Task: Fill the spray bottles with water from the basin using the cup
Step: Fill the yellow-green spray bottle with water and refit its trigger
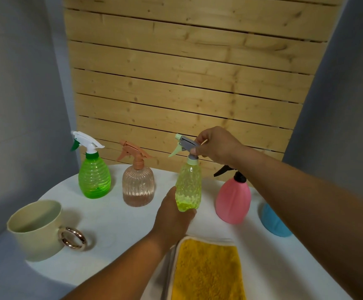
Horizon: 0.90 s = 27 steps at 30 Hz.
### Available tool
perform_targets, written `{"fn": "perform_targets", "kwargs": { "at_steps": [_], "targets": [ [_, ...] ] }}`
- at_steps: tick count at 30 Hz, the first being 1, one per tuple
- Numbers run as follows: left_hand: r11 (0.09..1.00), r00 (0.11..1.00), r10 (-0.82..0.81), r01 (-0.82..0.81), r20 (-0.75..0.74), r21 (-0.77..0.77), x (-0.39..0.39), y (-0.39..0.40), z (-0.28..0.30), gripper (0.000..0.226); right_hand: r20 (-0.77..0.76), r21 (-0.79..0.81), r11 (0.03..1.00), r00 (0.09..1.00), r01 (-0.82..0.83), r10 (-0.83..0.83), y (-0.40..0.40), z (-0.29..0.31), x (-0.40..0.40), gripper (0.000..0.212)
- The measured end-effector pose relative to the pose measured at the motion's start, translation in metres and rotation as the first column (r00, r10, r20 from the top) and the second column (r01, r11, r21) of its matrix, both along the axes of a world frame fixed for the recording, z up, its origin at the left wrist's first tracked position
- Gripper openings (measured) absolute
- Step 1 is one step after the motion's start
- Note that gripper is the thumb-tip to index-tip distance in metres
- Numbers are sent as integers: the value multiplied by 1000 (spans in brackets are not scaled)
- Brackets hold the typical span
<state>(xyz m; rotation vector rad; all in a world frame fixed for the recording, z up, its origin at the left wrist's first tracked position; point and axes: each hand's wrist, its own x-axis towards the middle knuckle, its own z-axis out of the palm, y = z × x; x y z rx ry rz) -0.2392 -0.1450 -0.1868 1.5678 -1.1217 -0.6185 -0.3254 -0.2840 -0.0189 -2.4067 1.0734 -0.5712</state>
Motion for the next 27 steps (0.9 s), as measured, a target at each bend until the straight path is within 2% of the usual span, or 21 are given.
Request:
{"fn": "perform_targets", "kwargs": {
  "at_steps": [8,23,27],
  "targets": [
    [974,974,227,-227,-13,12,1,-13,-6,52,38,-38,999,999,7,-6,4,-8,9,16],
    [965,963,262,-260,-54,45,13,-14,-3,45,63,-6,1000,998,-17,18,8,-8,8,16],
    [966,968,251,-249,-24,71,13,-12,2,52,19,28,999,999,-37,37,9,0,0,30]
  ]
}}
